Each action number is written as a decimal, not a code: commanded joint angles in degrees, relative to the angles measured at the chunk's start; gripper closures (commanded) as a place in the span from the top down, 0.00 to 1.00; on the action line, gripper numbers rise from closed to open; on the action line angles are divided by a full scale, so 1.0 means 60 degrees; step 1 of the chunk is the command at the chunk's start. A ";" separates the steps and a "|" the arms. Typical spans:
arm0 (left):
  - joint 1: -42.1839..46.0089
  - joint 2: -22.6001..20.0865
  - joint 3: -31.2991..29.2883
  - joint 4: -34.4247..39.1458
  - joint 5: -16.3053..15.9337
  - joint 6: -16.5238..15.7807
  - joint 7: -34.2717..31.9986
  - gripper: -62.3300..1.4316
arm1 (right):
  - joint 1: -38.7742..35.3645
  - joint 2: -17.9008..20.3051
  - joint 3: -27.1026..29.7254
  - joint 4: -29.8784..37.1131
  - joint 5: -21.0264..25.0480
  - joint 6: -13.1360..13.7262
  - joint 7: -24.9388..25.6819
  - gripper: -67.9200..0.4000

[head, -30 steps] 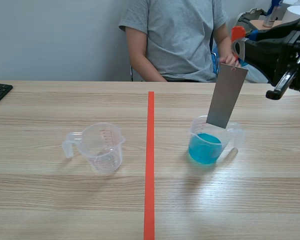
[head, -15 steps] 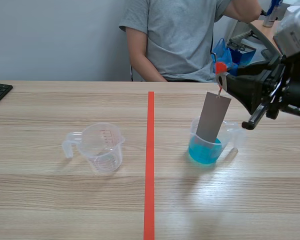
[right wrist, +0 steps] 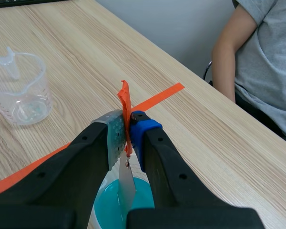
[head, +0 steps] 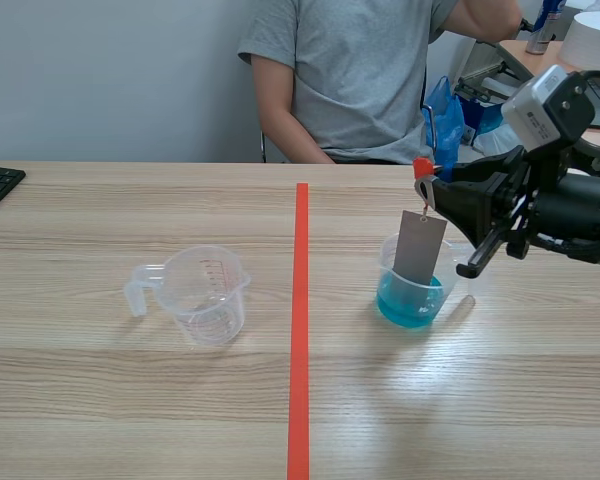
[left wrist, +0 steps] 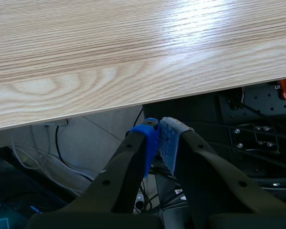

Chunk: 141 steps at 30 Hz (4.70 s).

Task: Do the redox reaction experiment.
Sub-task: 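Lower the plate into the blue solution, then hold the plate still in the solution, then raise the plate and point at it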

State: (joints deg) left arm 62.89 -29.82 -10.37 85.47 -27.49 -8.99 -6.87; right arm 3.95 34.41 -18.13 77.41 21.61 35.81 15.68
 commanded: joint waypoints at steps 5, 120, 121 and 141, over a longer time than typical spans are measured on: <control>0.0372 -0.0007 -0.0007 0.0062 -0.0025 -0.0022 -0.0208 0.10 | 0.0138 0.0055 0.0069 0.0131 -0.0047 -0.0022 0.0029 0.02; 0.0521 -0.1166 -0.0535 0.0892 -0.0076 -0.0040 -0.0455 0.10 | 0.0080 0.0958 0.3384 0.4397 0.3850 0.1151 -0.4430 0.02; 0.0521 -0.1311 -0.0535 0.0984 -0.0080 -0.0106 -0.0455 0.10 | 0.0080 0.0954 0.3421 0.4415 0.3942 0.1151 -0.4473 0.02; -0.3184 -0.5155 0.0219 0.2102 -0.1759 -0.2393 -0.0474 0.10 | 0.0080 0.0954 0.3464 0.4459 0.4444 0.1151 -0.4816 0.02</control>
State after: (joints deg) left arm 45.21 -60.84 -10.68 96.90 -37.78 -22.81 -8.88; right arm 3.77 39.40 1.91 103.24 47.48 42.39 -14.06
